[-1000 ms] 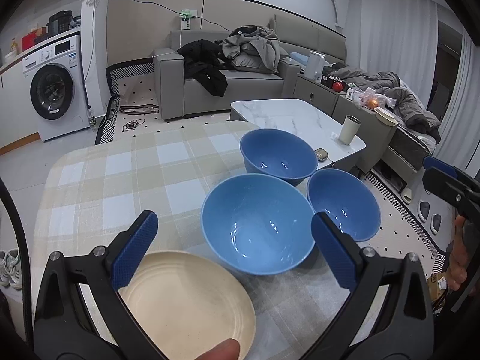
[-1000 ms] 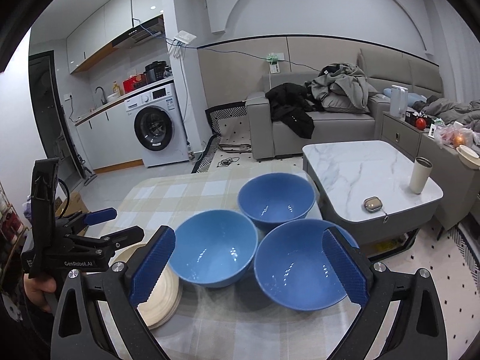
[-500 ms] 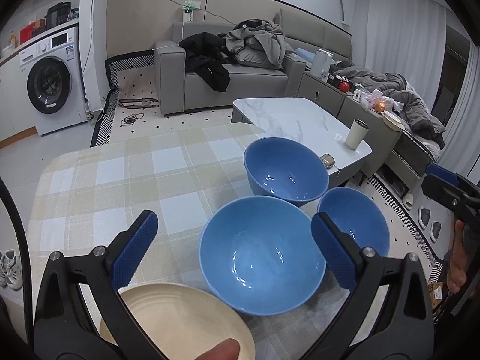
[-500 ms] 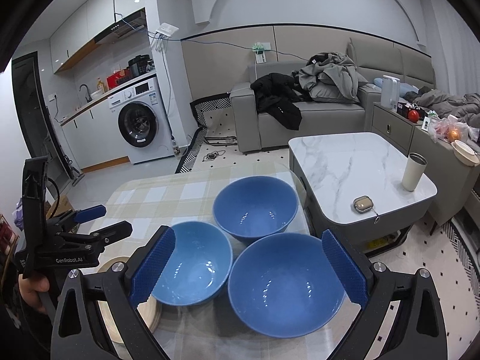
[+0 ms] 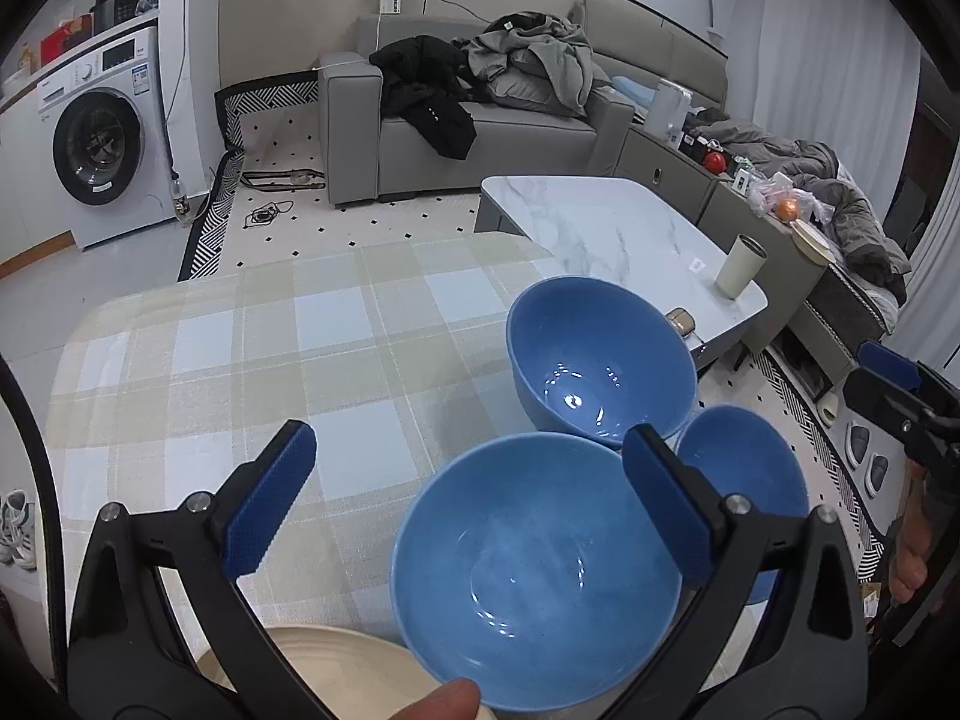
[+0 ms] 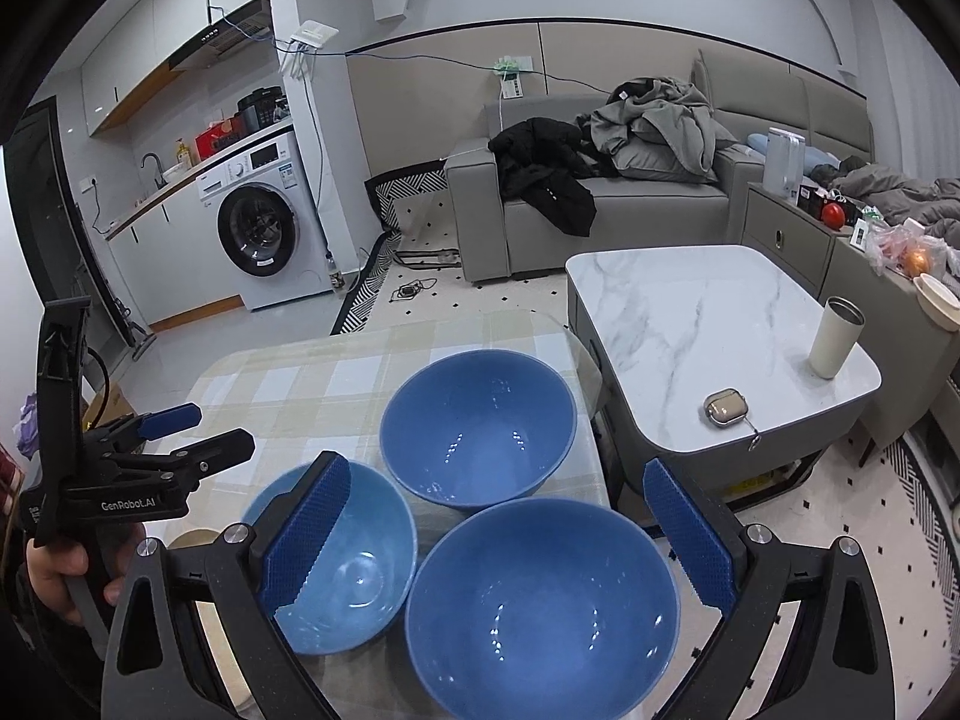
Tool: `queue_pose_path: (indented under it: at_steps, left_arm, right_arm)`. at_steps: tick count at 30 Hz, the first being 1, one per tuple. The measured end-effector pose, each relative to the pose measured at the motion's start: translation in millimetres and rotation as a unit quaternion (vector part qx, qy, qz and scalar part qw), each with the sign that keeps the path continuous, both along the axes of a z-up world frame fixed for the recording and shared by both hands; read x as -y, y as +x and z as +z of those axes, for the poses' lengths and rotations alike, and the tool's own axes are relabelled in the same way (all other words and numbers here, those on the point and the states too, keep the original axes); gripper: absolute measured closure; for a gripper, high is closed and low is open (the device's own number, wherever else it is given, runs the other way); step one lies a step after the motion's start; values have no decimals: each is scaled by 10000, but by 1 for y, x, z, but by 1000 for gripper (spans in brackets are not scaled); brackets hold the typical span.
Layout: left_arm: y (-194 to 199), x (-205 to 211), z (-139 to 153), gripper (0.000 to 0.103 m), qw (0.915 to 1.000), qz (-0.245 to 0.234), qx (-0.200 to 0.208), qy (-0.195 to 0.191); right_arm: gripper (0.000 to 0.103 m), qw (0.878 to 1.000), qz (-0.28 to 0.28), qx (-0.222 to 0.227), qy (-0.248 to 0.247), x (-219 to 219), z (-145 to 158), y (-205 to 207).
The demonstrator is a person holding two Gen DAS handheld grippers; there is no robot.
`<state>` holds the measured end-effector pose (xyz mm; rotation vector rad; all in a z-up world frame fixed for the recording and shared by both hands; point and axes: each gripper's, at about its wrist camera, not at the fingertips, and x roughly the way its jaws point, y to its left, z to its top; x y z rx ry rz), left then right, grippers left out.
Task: Organize plates and bowls
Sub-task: 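Move both grippers toward the rim of a blue bowl, then close both grippers on the rim of the blue bowl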
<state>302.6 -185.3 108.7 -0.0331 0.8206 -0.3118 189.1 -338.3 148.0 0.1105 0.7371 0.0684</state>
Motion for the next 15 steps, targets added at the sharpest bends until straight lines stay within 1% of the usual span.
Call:
queue_pose_path:
  at_steps: [15]
  left_arm:
    - [53,30,-27,1,9995,-59,-260,151]
  right_arm:
    - [3,9995,-75,-319,28,15,-29,47]
